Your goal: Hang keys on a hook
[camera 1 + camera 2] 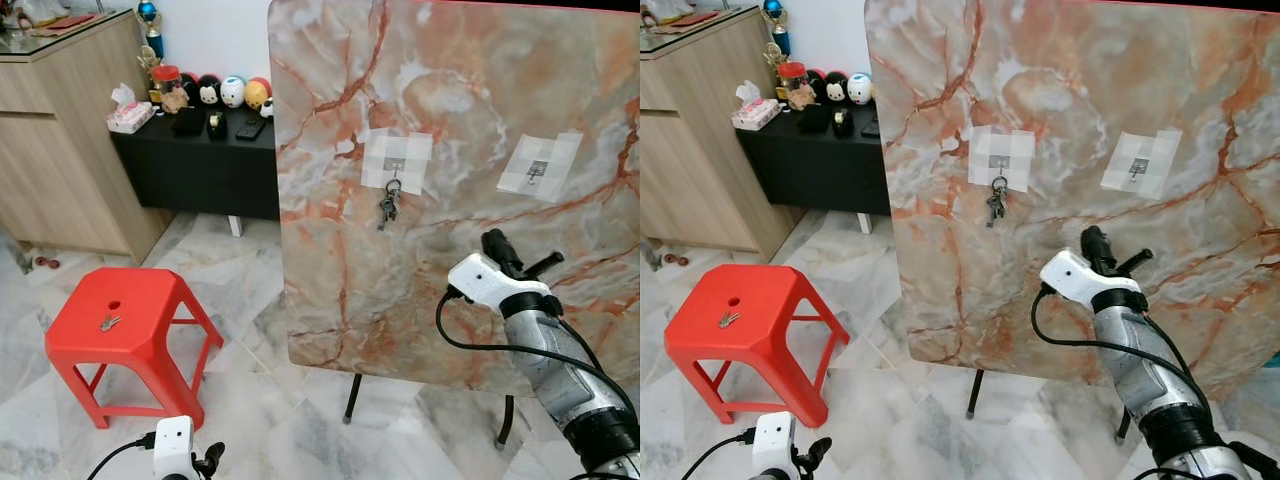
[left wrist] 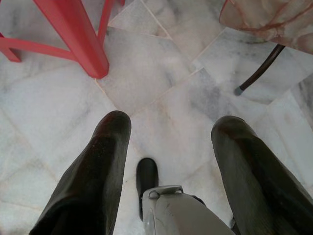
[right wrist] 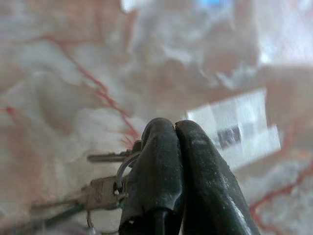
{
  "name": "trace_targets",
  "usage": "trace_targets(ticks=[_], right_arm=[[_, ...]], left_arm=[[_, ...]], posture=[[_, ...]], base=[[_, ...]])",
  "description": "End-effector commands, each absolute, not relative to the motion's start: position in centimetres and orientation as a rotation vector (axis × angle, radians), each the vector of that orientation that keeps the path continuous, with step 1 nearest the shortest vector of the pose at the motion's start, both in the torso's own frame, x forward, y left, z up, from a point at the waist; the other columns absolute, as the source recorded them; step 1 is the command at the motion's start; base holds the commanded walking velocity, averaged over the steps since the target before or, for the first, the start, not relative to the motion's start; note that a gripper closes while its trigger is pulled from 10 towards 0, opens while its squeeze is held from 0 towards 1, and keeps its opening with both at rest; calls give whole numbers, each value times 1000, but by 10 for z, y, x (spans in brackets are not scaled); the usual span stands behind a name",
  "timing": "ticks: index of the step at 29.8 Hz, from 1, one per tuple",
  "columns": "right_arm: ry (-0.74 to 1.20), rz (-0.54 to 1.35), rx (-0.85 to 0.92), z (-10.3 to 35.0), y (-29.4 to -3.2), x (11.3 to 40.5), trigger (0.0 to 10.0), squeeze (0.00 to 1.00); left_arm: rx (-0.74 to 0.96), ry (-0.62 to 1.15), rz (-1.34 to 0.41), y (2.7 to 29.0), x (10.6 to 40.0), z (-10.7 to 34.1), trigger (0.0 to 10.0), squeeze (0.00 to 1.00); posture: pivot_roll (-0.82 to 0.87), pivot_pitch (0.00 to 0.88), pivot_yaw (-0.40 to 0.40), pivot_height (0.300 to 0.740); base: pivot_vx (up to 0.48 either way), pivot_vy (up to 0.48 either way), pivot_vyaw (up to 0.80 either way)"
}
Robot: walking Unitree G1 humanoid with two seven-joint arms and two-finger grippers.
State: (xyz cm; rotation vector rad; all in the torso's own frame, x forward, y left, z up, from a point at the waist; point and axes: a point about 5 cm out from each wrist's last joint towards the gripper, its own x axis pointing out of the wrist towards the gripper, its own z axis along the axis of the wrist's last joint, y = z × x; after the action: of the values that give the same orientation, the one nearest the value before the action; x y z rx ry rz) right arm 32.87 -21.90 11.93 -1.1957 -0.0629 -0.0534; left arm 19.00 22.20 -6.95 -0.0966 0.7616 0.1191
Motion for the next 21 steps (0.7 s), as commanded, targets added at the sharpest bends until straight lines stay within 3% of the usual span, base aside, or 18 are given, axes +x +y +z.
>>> trace_targets(ticks=[1, 6, 8, 9, 10, 11, 14, 15, 17, 19, 21], right_arm=[[-104, -29, -1243, 129, -216, 332, 10000, 0], [-57, 47, -1382, 122, -222, 332, 10000, 0], [-21, -83, -1194, 130, -234, 333, 10000, 0], [32, -175, -961, 129, -242, 333, 10000, 0], [32, -175, -961, 129, -242, 333, 10000, 0], [82, -270, -614, 126, -248, 332, 10000, 0], [107, -349, -307, 121, -252, 332, 10000, 0], [113, -392, -79, 118, -253, 332, 10000, 0], [123, -440, 140, 113, -254, 331, 10000, 0], [133, -458, 207, 110, -256, 331, 10000, 0], [153, -425, 139, 109, -255, 331, 10000, 0]], left_arm=[[-95, 775, 109, 220, 191, -70, 10000, 0], [-96, 778, 101, 211, 193, -71, 10000, 0], [-96, 783, 100, 209, 191, -72, 10000, 0], [-98, 786, 102, 210, 189, -73, 10000, 0], [-98, 786, 102, 210, 189, -73, 10000, 0], [-98, 786, 102, 210, 188, -73, 10000, 0], [-99, 783, 99, 209, 188, -74, 10000, 0], [-98, 777, 97, 209, 187, -74, 10000, 0], [-97, 772, 96, 210, 183, -75, 10000, 0], [-97, 773, 97, 211, 176, -77, 10000, 0], [-98, 780, 101, 213, 167, -80, 10000, 0]], posture=[[-21, 0, -9, 740], [-17, 0, -10, 740], [-20, 0, -13, 740], [-21, 0, -13, 740], [-21, 0, -13, 740], [-17, 0, -14, 740], [-13, 0, -15, 740], [-11, 0, -15, 740], [-10, 0, -16, 740], [-9, 0, -17, 740], [-7, 0, -17, 740]], base=[[0, 0, 0], [0, 0, 0], [0, 0, 0], [0, 0, 0], [0, 0, 0], [0, 0, 0], [0, 0, 0], [0, 0, 0], [0, 0, 0], [0, 0, 0], [0, 0, 0]])
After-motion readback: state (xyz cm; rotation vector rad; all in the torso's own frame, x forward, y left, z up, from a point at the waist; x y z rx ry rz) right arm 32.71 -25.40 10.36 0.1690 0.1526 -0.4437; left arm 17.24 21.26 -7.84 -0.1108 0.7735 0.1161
